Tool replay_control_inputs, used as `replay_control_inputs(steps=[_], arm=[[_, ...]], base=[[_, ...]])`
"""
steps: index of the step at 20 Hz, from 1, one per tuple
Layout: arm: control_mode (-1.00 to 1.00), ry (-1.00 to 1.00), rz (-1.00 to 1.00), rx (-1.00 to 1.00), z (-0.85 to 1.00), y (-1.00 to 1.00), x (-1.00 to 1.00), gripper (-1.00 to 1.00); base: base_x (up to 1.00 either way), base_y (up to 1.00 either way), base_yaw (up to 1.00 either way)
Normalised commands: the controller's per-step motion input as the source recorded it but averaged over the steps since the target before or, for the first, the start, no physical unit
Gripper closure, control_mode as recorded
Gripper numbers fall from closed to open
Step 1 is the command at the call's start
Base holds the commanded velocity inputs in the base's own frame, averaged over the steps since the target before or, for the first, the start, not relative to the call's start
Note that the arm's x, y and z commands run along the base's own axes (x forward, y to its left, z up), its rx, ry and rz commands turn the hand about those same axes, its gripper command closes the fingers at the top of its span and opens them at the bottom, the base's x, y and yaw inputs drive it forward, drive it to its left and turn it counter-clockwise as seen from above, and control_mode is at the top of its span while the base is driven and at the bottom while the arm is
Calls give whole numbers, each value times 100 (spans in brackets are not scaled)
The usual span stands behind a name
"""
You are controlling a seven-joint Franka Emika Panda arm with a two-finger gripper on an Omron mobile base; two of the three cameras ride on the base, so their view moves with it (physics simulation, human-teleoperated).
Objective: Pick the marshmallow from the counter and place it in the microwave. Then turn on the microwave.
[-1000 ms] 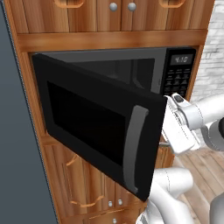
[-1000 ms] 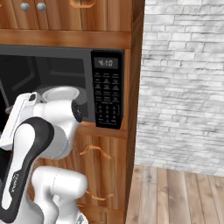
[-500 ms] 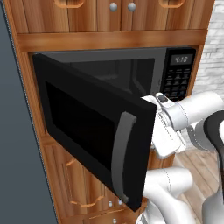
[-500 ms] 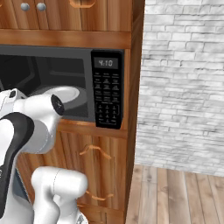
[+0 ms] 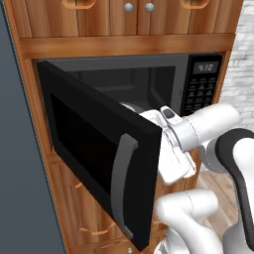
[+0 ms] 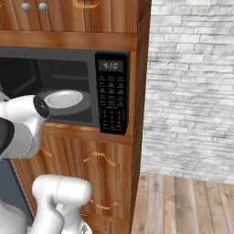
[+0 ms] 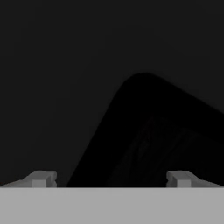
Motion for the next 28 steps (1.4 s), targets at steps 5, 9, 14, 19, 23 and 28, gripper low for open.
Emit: replay_control_inputs(steps=[5,9,14,19,23,28], arm=[[-100,-3,0,0,-3,29,-7,-100],[-100,-3,0,0,-5,30,-7,-100],[-100,-3,0,0,-8,30,-4,-100],[-100,-3,-1,0,-6,26,-3,-100],[-100,-4,-2,0,-8,26,-1,-100],[-100,-5,-2,0,-10,26,0,-100]], base=[[0,0,0],[0,0,0],[0,0,0],[0,0,0],[0,0,0],[0,0,0]])
